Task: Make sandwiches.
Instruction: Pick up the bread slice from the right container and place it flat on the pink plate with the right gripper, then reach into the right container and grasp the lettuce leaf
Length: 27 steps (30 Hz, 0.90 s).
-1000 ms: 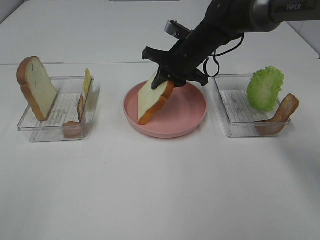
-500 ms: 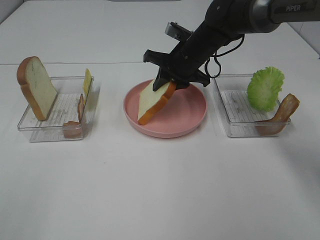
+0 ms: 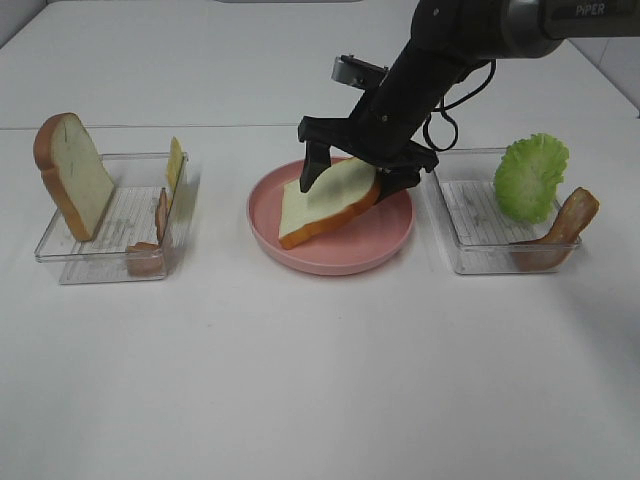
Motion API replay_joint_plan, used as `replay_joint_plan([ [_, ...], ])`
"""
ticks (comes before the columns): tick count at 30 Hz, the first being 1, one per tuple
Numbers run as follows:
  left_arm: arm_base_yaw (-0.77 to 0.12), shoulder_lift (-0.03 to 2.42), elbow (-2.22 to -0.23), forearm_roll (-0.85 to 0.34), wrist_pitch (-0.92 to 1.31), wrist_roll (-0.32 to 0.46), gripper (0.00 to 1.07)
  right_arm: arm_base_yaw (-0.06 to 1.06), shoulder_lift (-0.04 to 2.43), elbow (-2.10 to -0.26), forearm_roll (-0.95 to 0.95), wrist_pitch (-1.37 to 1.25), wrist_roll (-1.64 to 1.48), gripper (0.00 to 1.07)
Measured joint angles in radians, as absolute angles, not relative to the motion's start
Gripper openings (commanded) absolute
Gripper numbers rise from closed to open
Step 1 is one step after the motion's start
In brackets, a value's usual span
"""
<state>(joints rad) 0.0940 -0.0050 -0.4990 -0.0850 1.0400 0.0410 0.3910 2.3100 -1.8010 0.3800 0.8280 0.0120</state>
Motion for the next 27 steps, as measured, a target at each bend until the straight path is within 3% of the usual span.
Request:
replay_joint_plan([
  [9,0.094,-0.005,-0.499,-0.085,1.040,0.041,1.00,0.391,2.307,-1.962,0.134,1.074,0.176,0.89],
  [17,0.094,-0.005,-0.499,-0.085,1.040,0.041,1.00,0.391,2.304,-2.117,0.106,1.204,0.190,0.88],
  [27,0.094,-0.005,-0.499,-0.085,1.040,0.041,1.00,0.377,2.244,-2.138,0.038,1.215,0.190,0.88],
])
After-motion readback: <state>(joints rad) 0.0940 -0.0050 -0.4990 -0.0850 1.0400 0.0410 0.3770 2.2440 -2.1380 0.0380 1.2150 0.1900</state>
